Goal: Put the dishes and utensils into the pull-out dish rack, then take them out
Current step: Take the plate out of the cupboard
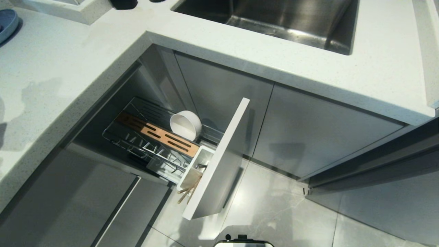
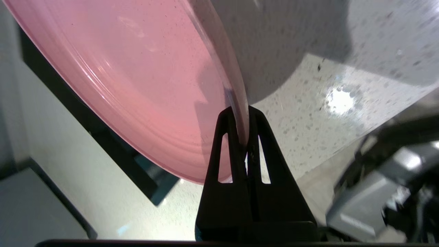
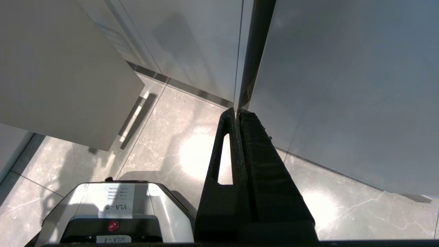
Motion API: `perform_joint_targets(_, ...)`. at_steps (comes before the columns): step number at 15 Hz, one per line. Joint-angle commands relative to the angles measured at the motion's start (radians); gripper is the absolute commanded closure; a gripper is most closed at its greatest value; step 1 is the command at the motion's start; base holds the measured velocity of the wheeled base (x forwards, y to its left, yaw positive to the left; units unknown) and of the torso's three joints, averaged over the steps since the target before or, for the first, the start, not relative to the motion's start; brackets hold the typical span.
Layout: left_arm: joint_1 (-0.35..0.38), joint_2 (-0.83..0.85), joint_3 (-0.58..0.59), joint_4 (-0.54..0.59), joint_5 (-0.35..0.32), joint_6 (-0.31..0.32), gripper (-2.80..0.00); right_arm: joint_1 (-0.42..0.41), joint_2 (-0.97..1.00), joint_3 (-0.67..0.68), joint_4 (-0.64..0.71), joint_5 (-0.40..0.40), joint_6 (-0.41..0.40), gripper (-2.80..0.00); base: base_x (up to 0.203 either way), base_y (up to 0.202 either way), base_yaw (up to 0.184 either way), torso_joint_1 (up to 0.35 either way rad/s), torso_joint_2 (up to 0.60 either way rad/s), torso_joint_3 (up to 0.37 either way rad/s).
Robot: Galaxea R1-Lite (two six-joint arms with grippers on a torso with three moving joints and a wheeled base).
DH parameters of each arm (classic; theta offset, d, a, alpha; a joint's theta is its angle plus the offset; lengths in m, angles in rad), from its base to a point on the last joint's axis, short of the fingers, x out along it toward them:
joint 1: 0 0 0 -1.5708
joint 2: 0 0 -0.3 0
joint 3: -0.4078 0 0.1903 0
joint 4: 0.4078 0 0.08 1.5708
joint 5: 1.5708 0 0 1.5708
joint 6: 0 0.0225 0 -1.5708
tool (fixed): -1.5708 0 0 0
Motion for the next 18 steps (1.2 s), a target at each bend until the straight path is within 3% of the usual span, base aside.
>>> perform_joint_targets(1, 0.012, 0.108, -0.042, 0.04, 0.001, 0.002, 0.0, 0.001, 0.0, 0.002, 0.0, 0.0, 0.0, 0.0, 0.0, 0.0, 0.0, 0.0, 0.0, 0.0)
perform_joint_targets(6, 0.011, 0.187, -0.116, 0.131, 0.014, 0.004, 0.0, 0.001, 0.0, 0.002, 0.0, 0.0, 0.0, 0.0, 0.0, 0.0, 0.0, 0.0, 0.0, 0.0)
perform_joint_targets(18, -0.162, 0.292, -0.15, 0.034, 0.047, -0.006, 0.0, 0.001, 0.0, 0.002, 0.0, 0.0, 0.0, 0.0, 0.0, 0.0, 0.0, 0.0, 0.0, 0.0)
